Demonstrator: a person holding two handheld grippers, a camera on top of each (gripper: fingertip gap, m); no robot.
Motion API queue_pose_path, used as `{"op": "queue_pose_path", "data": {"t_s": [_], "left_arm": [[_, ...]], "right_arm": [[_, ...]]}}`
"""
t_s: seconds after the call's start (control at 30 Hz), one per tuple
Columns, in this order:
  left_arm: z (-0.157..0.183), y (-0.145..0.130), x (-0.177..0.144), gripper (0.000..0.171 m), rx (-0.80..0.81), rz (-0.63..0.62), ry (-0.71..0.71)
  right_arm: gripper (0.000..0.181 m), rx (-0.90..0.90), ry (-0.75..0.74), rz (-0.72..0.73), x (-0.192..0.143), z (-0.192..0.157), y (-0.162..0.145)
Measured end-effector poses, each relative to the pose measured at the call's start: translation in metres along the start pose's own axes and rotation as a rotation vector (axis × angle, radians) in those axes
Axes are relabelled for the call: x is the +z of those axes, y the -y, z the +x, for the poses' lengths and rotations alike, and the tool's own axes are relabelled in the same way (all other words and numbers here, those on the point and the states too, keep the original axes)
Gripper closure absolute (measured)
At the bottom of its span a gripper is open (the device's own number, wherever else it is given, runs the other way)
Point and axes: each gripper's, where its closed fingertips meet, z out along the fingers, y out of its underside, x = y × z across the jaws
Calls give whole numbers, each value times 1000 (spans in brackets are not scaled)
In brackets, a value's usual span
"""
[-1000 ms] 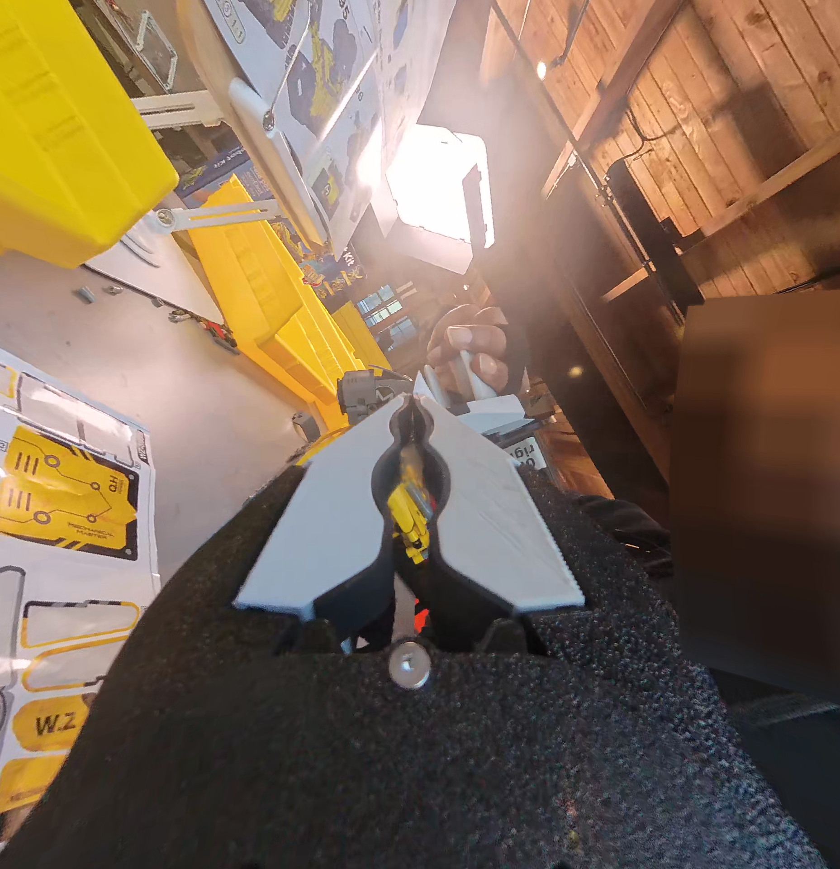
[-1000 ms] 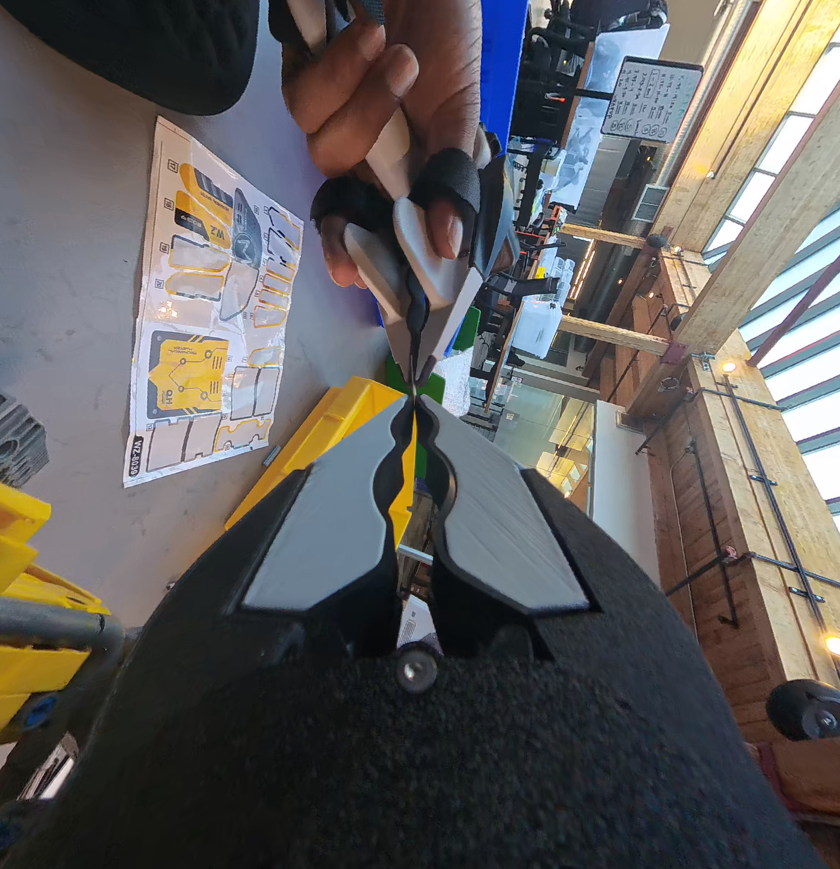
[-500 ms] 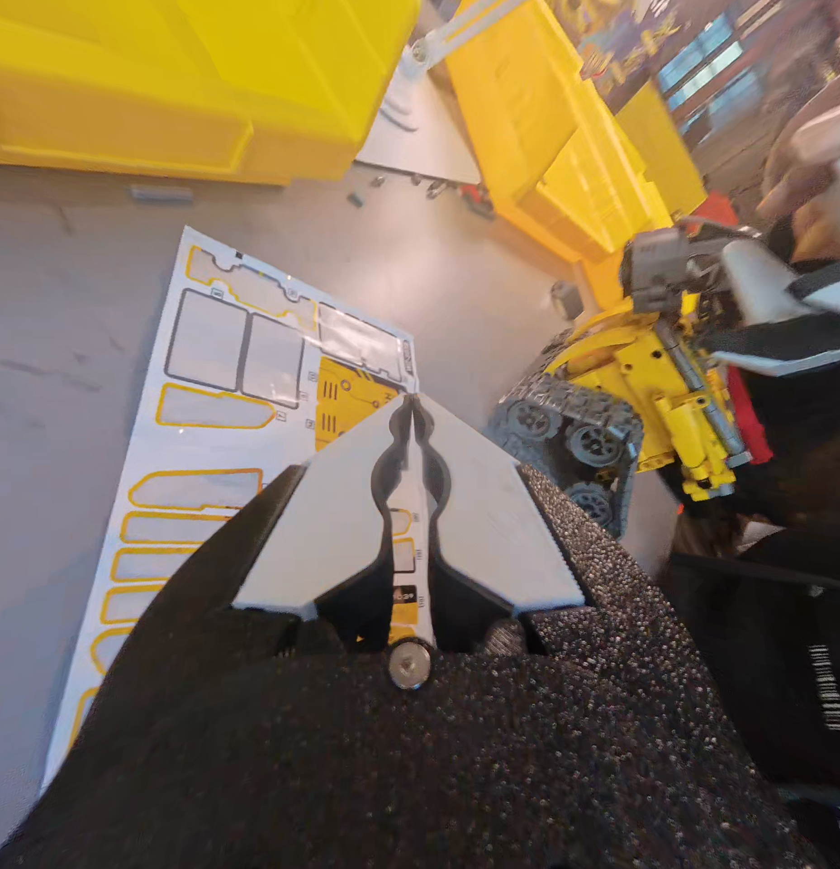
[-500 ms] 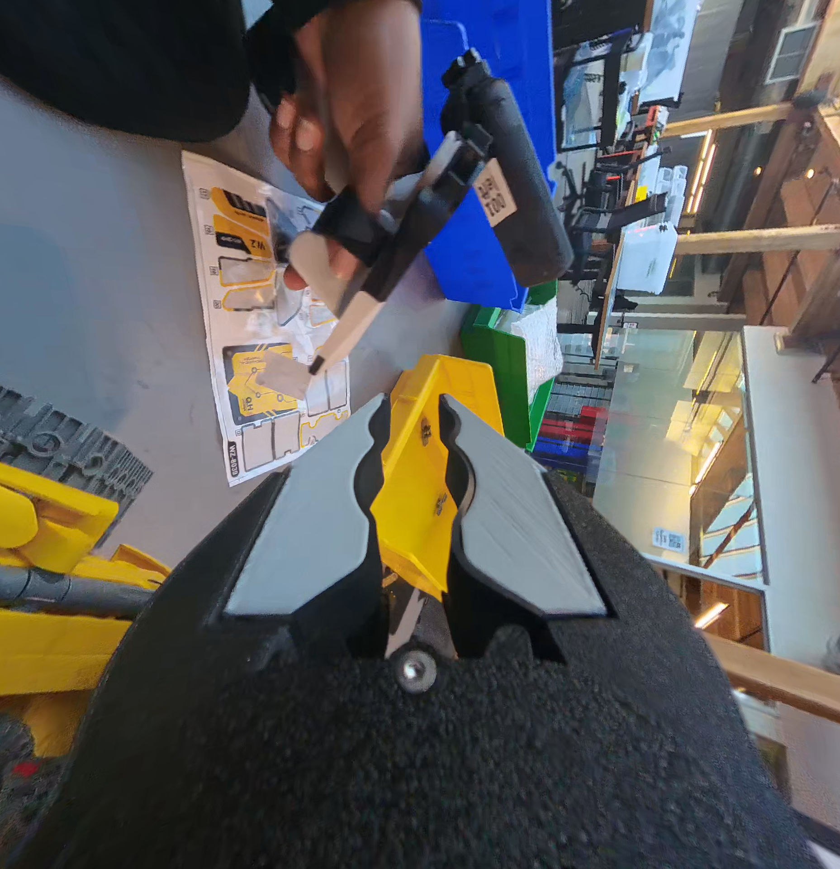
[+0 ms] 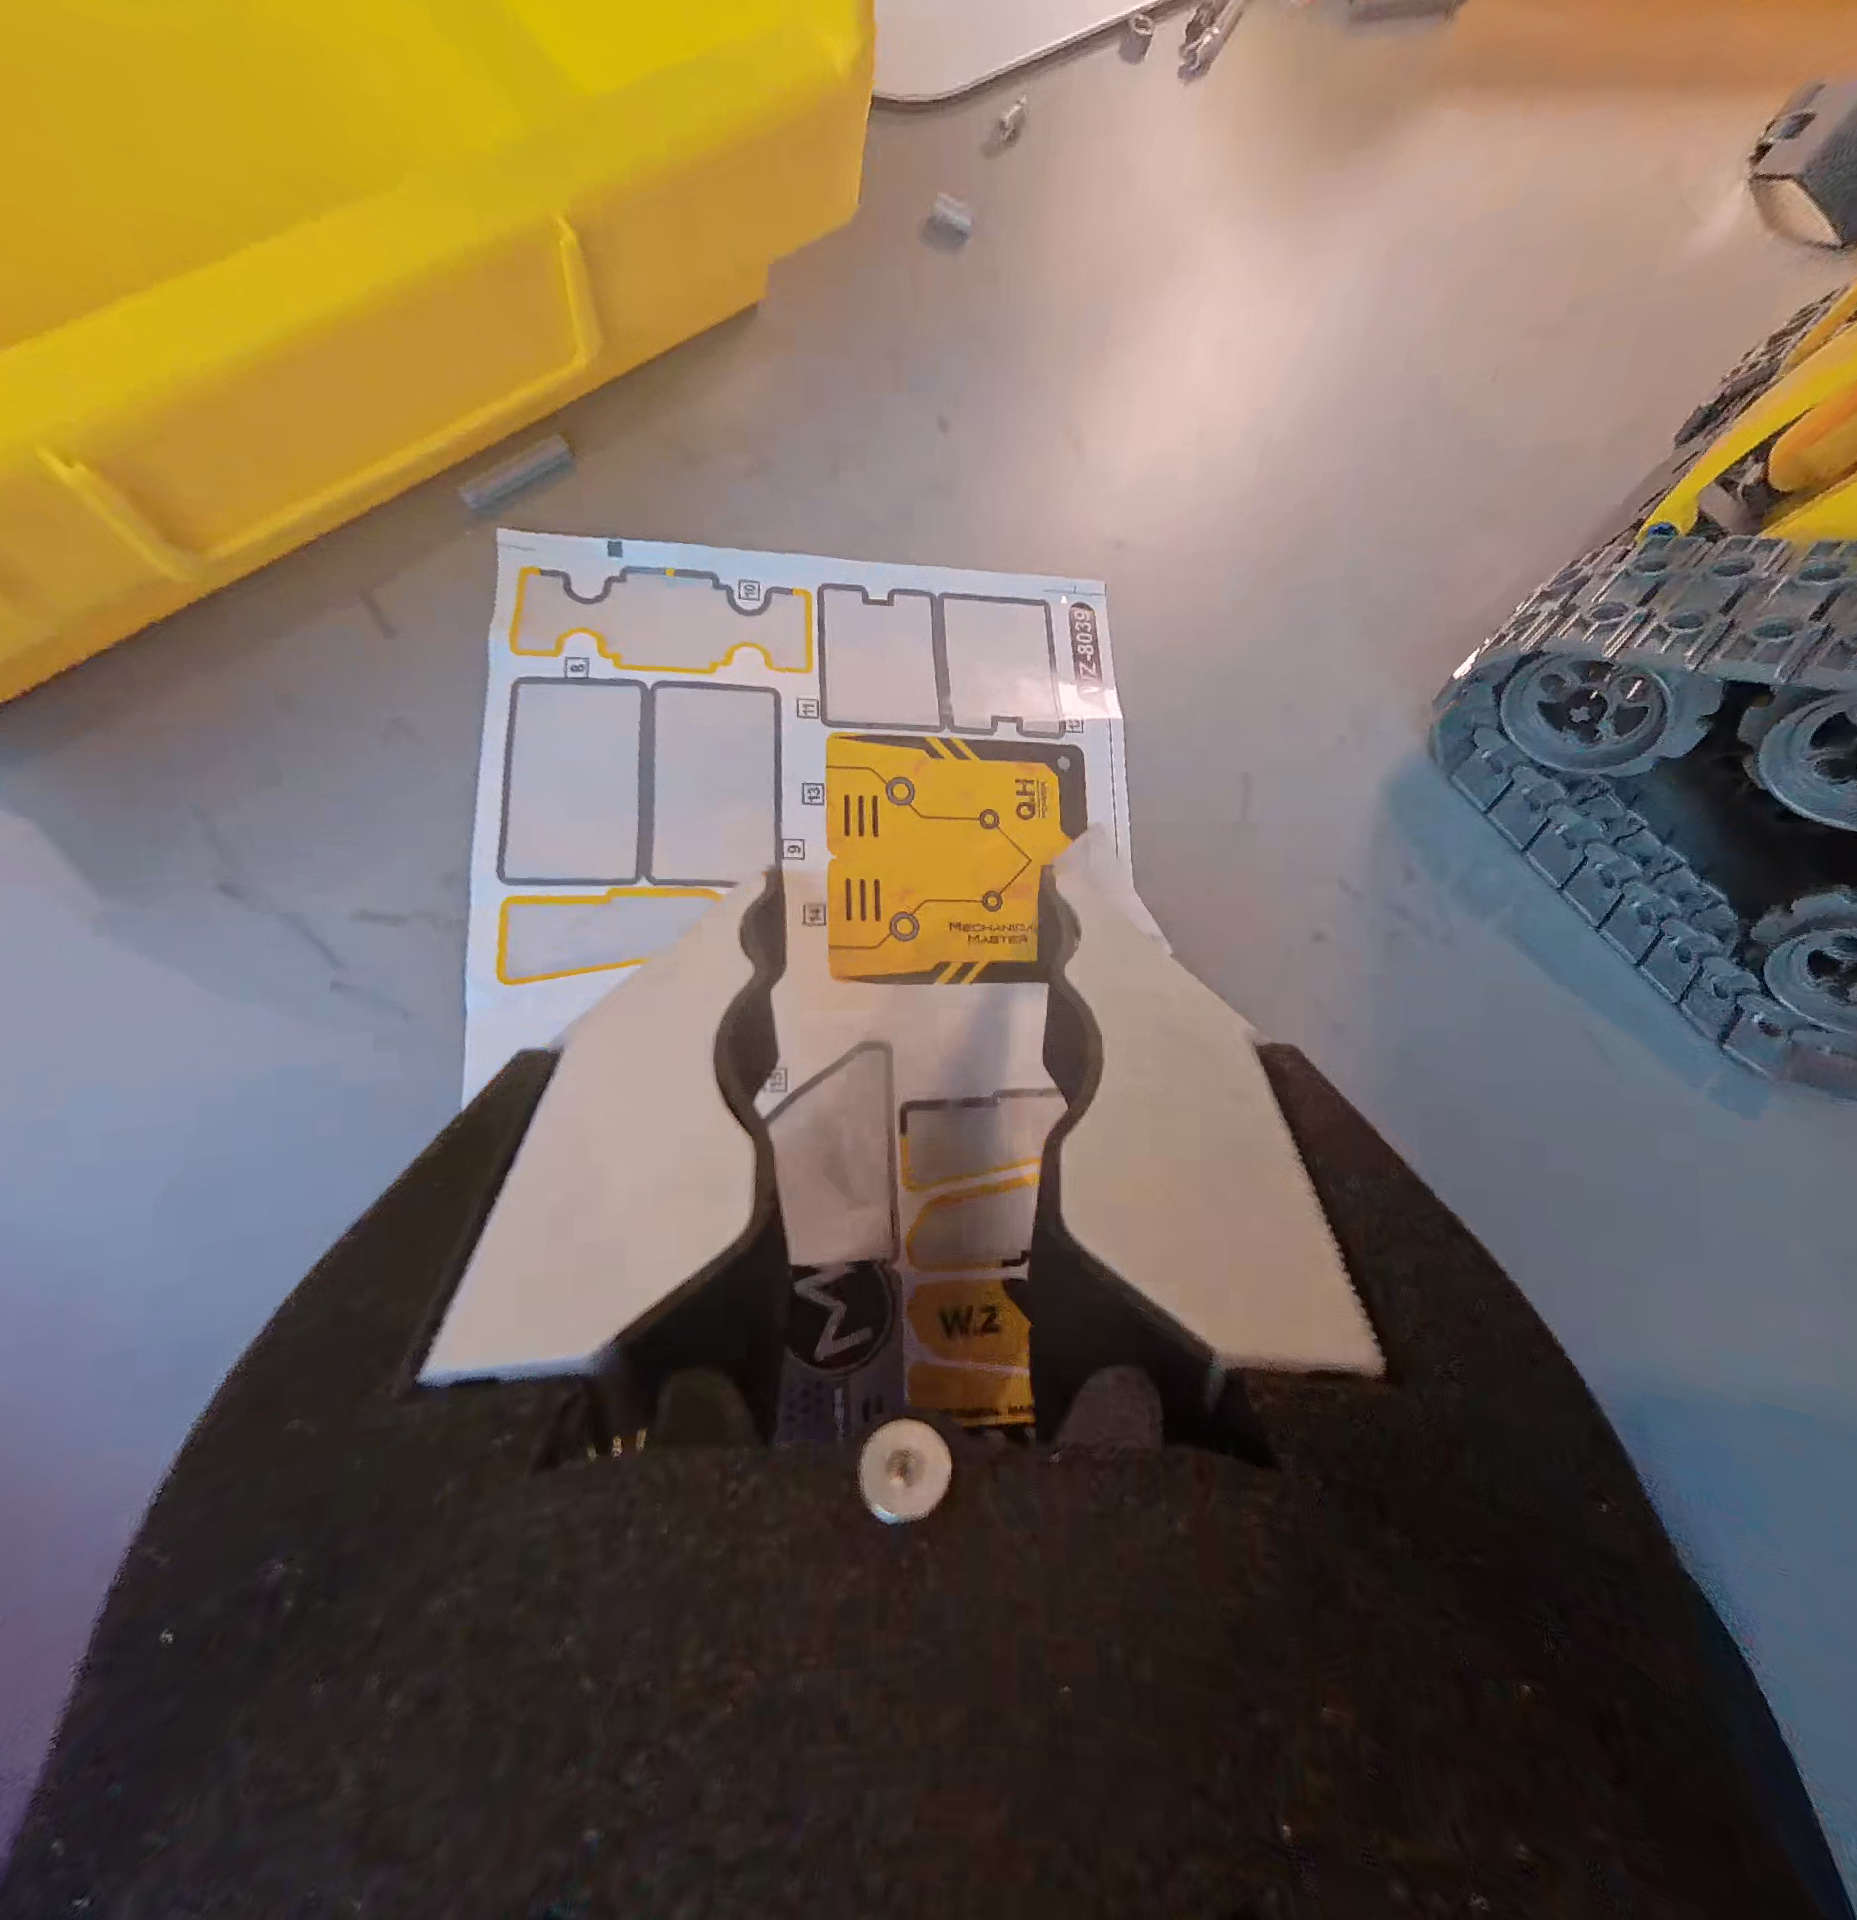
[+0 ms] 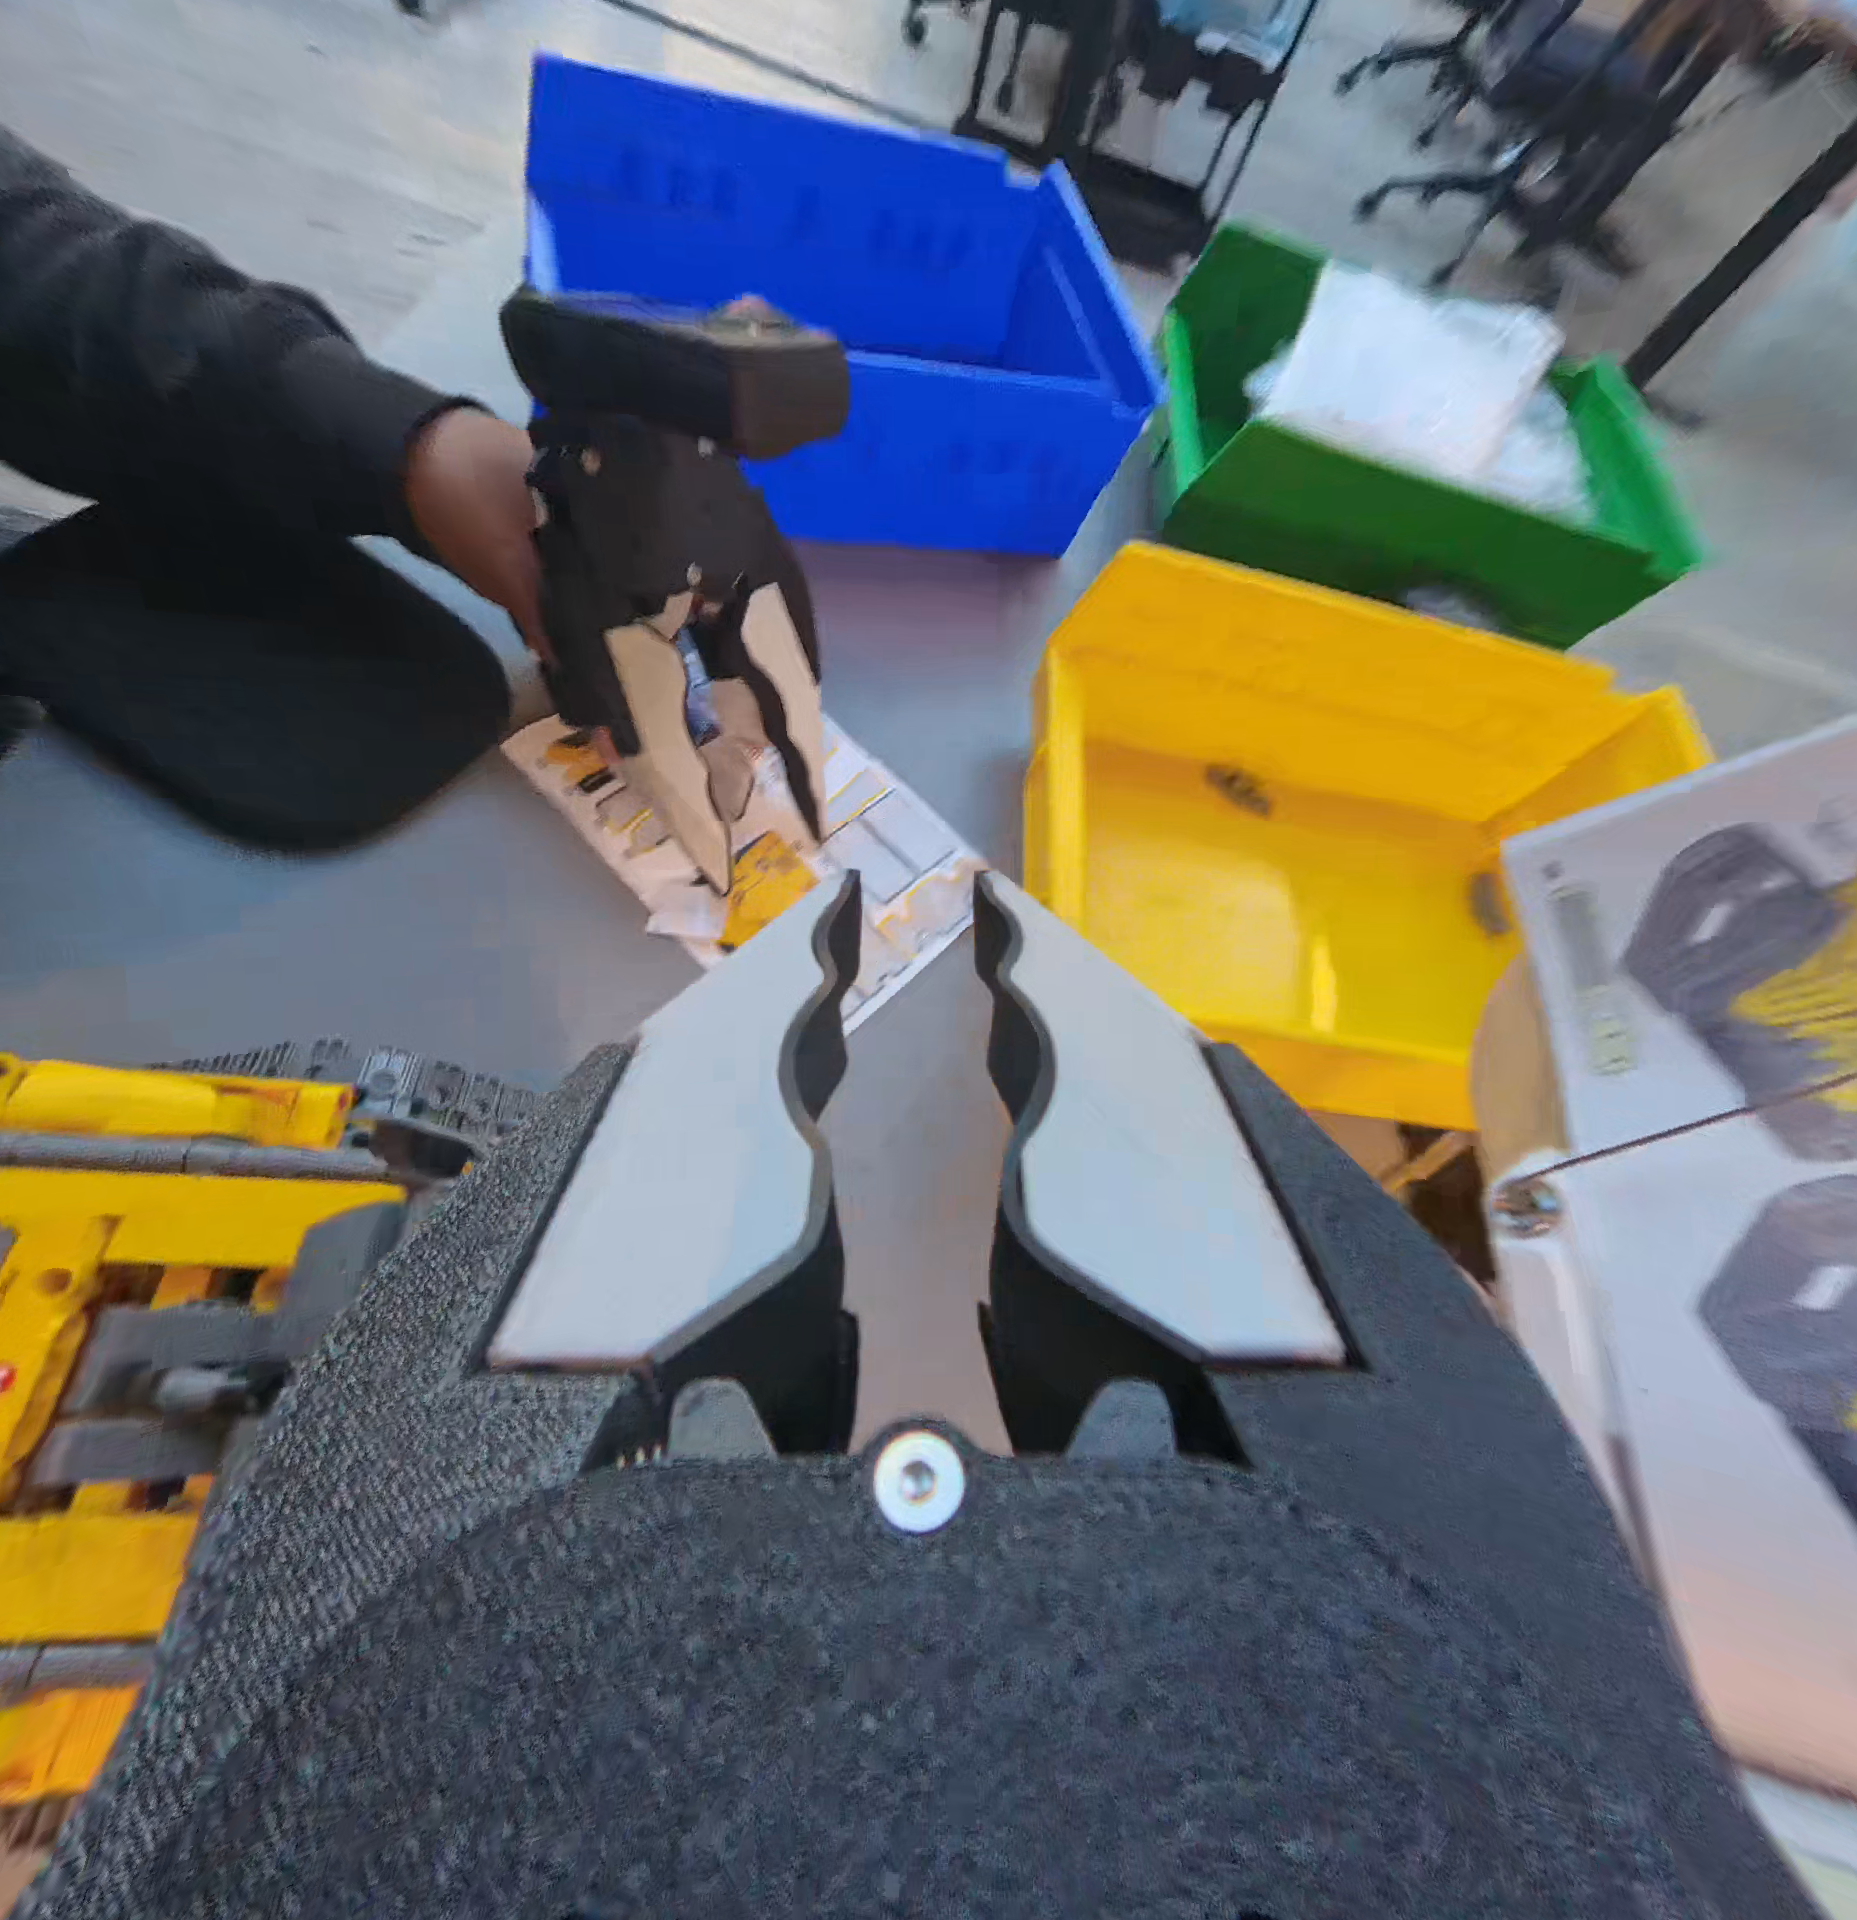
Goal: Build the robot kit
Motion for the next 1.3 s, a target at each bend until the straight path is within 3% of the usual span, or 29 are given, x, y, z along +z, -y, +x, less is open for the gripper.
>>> {"op": "queue_pose_path", "data": {"t_s": [0.2, 0.43, 0.93, 1.13, 1.3], "left_arm": [[0, 23, 12, 125, -22, 14, -34], [-2, 28, 28, 126, -13, -19, -34], [-2, 28, 32, 126, -17, -12, -47], [-8, 33, 19, 124, -90, 44, -81], [-12, 24, 22, 124, -93, 19, -66]], "right_arm": [[177, 128, 305, -68, 48, -24, -61], [181, 72, 409, -177, 101, -54, -102], [181, 63, 381, -306, 119, -50, -121], [181, 109, 388, -364, 119, -50, -123], [181, 81, 401, -362, 114, -50, -122]]}}
